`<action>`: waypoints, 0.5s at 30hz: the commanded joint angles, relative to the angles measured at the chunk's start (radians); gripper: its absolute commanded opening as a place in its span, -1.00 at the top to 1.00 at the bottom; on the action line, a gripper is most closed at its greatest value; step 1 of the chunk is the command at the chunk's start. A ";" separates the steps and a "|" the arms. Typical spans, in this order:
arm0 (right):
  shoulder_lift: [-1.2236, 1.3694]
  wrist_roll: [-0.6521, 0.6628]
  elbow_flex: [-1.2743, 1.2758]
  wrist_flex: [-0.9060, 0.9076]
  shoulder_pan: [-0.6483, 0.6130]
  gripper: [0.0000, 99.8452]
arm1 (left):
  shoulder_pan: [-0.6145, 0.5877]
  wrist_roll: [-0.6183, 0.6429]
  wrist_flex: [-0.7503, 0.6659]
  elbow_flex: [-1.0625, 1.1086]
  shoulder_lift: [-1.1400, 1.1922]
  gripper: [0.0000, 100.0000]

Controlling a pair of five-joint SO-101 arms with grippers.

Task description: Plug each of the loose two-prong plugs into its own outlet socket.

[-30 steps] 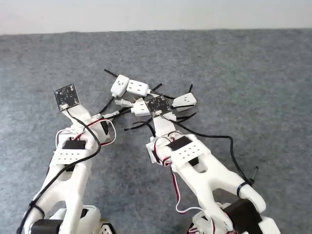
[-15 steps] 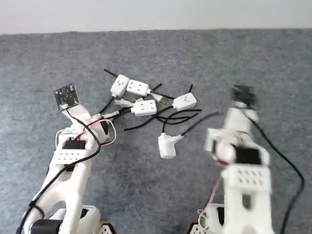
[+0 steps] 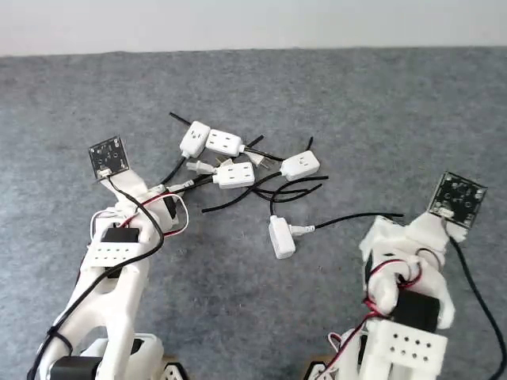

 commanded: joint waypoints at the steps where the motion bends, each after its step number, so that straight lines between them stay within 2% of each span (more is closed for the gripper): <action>1: -0.027 -0.021 -0.020 0.013 -0.216 0.42 | 0.003 -0.005 -0.026 -0.053 -0.023 0.97; 4: -0.002 0.071 -0.017 -0.007 -0.466 0.55 | 0.002 -0.005 -0.026 -0.053 -0.023 0.97; 7: 0.062 0.140 0.015 -0.047 -0.642 0.64 | 0.002 -0.005 -0.026 -0.053 -0.023 0.97; 15: 0.303 0.141 0.037 -0.117 -0.700 0.56 | 0.003 -0.005 -0.058 -0.048 -0.023 0.97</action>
